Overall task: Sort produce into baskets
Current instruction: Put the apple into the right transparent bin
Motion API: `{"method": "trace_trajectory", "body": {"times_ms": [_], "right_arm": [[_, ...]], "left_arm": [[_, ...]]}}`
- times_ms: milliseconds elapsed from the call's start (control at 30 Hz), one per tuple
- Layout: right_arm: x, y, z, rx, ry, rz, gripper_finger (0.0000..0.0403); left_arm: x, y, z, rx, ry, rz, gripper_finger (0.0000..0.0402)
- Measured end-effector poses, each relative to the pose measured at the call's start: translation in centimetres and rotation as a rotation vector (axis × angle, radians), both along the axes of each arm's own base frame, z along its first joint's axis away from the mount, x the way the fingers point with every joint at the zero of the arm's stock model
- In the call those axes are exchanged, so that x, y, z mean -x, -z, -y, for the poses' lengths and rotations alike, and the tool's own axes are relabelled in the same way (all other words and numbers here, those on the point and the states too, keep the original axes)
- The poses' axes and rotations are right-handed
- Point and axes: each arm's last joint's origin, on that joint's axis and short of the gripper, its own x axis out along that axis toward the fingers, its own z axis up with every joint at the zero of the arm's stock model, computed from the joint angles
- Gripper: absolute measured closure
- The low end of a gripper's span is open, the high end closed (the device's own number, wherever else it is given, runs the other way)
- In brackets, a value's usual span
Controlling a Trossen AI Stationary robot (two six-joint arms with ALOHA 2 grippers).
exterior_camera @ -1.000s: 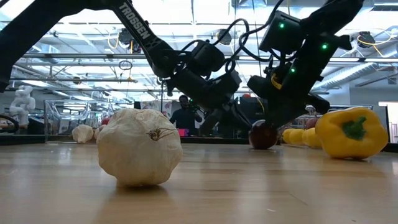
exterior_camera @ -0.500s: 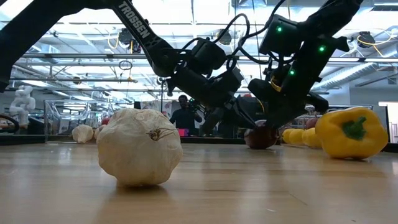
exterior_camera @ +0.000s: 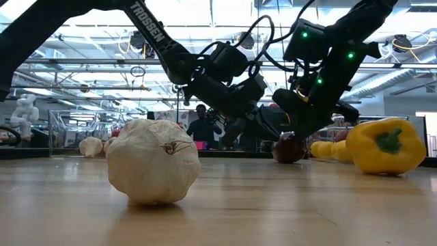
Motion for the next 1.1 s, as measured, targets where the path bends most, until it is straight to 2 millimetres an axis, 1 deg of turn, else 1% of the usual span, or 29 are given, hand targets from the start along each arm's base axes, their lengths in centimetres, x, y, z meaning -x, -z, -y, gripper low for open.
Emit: {"method": "trace_trajectory", "body": {"times_ms": [300,433,600,733,800,867,967,1100], "right_arm": [[0.0,0.1,0.1,-0.017,-0.047,-0.027,0.0402],[0.0,0.1,-0.1,-0.059,-0.103,-0.038,0.0402],[0.0,-0.2,-0.7,-0.065,-0.134,-0.037,0.0402],[-0.2,-1.1,-1.3,-0.078,-0.161,-0.050,0.0403],[-0.7,-1.8,-1.7,-0.078,-0.178,-0.038,0.0403],[-0.6,-2.2,-2.1,-0.086,-0.189,-0.070,0.0403],[-1.1,-3.2,-2.8,-0.105,-0.218,-0.069,0.0403],[-1.2,-4.0,-3.7,-0.116,-0.235,-0.086,0.0403]], "left_arm": [[0.1,0.0,0.0,-0.006,-0.011,-0.013,0.0371],[0.5,-0.9,0.3,-0.009,-0.012,-0.046,0.0371],[1.3,-2.0,0.6,-0.010,0.003,-0.110,0.0371],[1.7,-3.2,0.7,-0.011,0.003,-0.114,0.0371],[1.8,-3.4,0.7,-0.009,0.002,-0.117,0.0371],[1.9,-3.6,0.7,-0.008,0.003,-0.118,0.0371],[1.8,-3.7,0.8,-0.009,0.005,-0.111,0.0371],[1.9,-3.6,0.8,-0.008,0.005,-0.119,0.0371]]}}
